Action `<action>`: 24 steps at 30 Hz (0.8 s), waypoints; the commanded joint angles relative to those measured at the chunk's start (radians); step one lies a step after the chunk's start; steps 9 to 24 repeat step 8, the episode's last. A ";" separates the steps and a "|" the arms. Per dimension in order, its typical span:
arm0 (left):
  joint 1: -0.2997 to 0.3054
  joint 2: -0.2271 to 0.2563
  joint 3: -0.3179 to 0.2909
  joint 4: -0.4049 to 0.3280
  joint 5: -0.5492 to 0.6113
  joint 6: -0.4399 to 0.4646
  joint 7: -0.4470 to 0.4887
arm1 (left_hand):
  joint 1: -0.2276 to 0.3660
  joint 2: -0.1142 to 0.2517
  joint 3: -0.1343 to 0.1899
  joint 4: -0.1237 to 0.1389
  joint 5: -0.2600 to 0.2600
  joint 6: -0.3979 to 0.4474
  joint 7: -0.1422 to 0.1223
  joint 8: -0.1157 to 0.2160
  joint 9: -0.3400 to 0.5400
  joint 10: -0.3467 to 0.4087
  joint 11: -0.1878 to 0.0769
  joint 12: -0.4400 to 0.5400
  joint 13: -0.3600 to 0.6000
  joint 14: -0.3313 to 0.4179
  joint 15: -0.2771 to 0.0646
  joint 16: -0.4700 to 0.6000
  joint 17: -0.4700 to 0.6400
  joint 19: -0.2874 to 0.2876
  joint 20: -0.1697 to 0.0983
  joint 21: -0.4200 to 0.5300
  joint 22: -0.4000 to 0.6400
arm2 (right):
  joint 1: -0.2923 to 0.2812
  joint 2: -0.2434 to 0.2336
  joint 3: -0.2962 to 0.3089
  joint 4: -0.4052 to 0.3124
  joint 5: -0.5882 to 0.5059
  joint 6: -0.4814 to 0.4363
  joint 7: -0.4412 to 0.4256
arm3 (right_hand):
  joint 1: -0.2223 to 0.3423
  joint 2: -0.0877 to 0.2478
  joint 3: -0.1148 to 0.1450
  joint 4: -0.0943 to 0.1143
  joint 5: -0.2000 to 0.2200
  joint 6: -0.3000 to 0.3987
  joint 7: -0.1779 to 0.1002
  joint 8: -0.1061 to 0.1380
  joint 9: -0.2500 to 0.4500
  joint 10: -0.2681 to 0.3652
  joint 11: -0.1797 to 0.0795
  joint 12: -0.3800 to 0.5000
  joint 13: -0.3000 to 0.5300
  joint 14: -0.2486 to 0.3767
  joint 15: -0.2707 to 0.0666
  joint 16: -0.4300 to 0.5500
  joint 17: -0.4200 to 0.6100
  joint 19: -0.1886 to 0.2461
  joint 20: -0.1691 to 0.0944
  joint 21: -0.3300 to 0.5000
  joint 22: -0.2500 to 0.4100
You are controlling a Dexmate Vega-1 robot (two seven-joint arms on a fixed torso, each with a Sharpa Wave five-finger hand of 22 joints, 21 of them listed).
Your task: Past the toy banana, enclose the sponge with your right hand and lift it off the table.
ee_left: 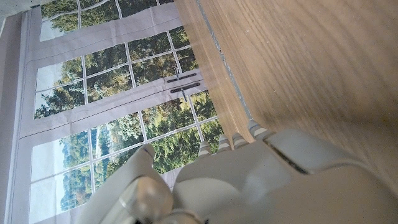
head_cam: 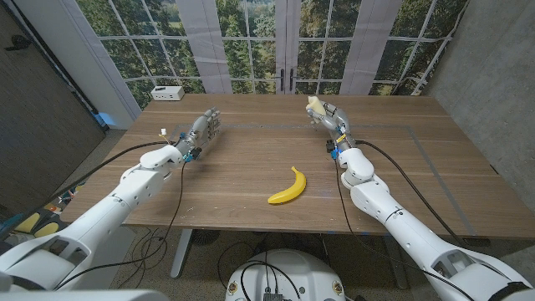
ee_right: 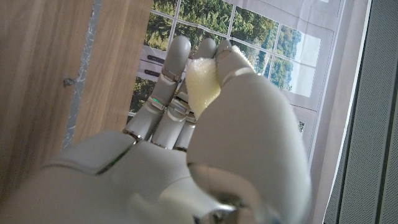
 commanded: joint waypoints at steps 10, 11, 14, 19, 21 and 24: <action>-0.025 -0.035 -0.001 0.135 -0.036 -0.083 -0.143 | 0.005 0.027 -0.005 0.002 0.006 -0.040 -0.004 0.000 0.003 -0.028 0.004 -0.001 0.003 -0.084 -0.005 0.000 0.005 0.007 0.001 -0.005 0.004 | -0.058 0.007 0.021 -0.124 0.055 -0.055 -0.069 | 0.131 0.136 0.008 0.001 0.004 0.079 0.077 0.001 0.004 0.081 0.072 0.008 0.003 0.012 -0.007 -0.003 0.003 -0.012 -0.094 0.016 -0.004; -0.025 -0.035 -0.001 0.135 -0.036 -0.083 -0.143 | 0.005 0.027 -0.005 0.002 0.006 -0.040 -0.004 0.000 0.003 -0.028 0.004 -0.001 0.003 -0.084 -0.005 0.000 0.005 0.007 0.001 -0.005 0.004 | -0.058 0.007 0.021 -0.124 0.055 -0.055 -0.069 | 0.131 0.136 0.008 0.001 0.004 0.079 0.077 0.001 0.004 0.081 0.072 0.008 0.003 0.012 -0.007 -0.003 0.003 -0.012 -0.094 0.016 -0.004; -0.025 -0.035 -0.001 0.135 -0.036 -0.083 -0.143 | 0.005 0.027 -0.005 0.002 0.006 -0.040 -0.004 0.000 0.003 -0.028 0.004 -0.001 0.003 -0.084 -0.005 0.000 0.005 0.007 0.001 -0.005 0.004 | -0.058 0.007 0.021 -0.124 0.055 -0.055 -0.069 | 0.131 0.136 0.008 0.001 0.004 0.079 0.077 0.001 0.004 0.081 0.072 0.008 0.003 0.012 -0.007 -0.003 0.003 -0.012 -0.094 0.016 -0.004; -0.025 -0.035 -0.001 0.135 -0.036 -0.083 -0.143 | 0.005 0.027 -0.005 0.002 0.006 -0.040 -0.004 0.000 0.003 -0.028 0.004 -0.001 0.003 -0.084 -0.005 0.000 0.005 0.007 0.001 -0.005 0.004 | -0.058 0.007 0.021 -0.124 0.055 -0.055 -0.069 | 0.131 0.136 0.008 0.001 0.004 0.079 0.077 0.001 0.004 0.081 0.072 0.008 0.003 0.012 -0.007 -0.003 0.003 -0.012 -0.094 0.016 -0.004; -0.025 -0.035 -0.001 0.135 -0.036 -0.083 -0.143 | 0.005 0.027 -0.005 0.002 0.006 -0.040 -0.004 0.000 0.003 -0.028 0.004 -0.001 0.003 -0.084 -0.005 0.000 0.005 0.007 0.001 -0.005 0.004 | -0.058 0.007 0.021 -0.124 0.055 -0.055 -0.069 | 0.131 0.136 0.008 0.001 0.004 0.079 0.077 0.001 0.004 0.081 0.072 0.008 0.003 0.012 -0.007 -0.003 0.003 -0.012 -0.094 0.016 -0.004; -0.025 -0.035 -0.001 0.135 -0.036 -0.083 -0.143 | 0.005 0.027 -0.005 0.002 0.006 -0.040 -0.004 0.000 0.003 -0.028 0.004 -0.001 0.003 -0.084 -0.005 0.000 0.005 0.007 0.001 -0.005 0.004 | -0.058 0.007 0.021 -0.124 0.055 -0.055 -0.069 | 0.131 0.136 0.008 0.001 0.004 0.079 0.077 0.001 0.004 0.081 0.072 0.008 0.003 0.012 -0.007 -0.003 0.003 -0.012 -0.094 0.016 -0.004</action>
